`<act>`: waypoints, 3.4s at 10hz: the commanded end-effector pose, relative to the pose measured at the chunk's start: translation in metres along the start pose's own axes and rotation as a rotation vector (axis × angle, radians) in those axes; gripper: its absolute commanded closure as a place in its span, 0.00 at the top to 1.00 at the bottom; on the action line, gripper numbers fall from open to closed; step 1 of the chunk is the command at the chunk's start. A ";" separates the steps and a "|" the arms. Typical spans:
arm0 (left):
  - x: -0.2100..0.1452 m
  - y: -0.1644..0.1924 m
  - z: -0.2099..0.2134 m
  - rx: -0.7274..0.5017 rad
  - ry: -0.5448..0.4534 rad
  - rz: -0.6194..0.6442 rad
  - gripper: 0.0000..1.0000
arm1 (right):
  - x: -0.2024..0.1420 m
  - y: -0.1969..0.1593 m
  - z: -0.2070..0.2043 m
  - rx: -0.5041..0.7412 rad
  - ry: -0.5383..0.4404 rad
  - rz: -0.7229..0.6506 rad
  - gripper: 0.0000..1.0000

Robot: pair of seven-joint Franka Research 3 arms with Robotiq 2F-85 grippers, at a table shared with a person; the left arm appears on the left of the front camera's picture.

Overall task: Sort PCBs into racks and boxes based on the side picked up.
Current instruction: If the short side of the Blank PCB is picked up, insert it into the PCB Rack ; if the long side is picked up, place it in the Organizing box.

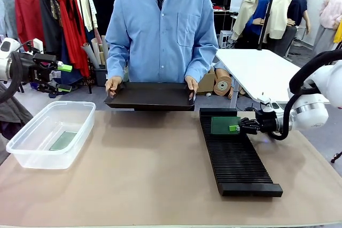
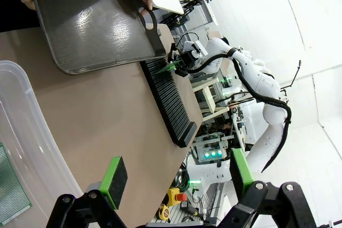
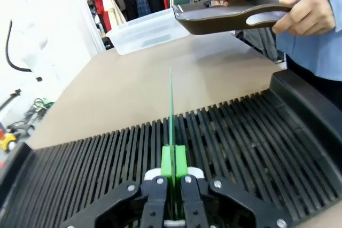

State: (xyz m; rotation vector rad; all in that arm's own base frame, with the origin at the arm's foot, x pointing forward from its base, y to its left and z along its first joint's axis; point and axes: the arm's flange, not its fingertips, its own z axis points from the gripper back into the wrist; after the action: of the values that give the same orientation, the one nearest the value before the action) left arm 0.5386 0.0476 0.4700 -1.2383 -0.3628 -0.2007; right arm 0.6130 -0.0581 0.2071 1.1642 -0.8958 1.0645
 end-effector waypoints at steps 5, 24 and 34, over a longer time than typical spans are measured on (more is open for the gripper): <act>0.001 -0.001 0.001 0.004 0.000 0.005 1.00 | -0.020 0.003 0.003 0.053 0.054 -0.007 0.80; 0.001 -0.001 0.001 0.004 0.000 0.005 1.00 | -0.010 0.008 0.014 0.049 0.006 0.002 1.00; 0.001 -0.001 0.001 0.004 0.000 0.005 1.00 | 0.078 0.102 0.075 0.047 -0.124 0.032 1.00</act>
State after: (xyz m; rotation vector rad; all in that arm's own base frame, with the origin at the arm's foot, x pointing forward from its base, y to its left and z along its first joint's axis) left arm 0.5387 0.0477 0.4696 -1.2383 -0.3623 -0.2001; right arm 0.5553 -0.1196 0.3114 1.2589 -1.0074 1.1070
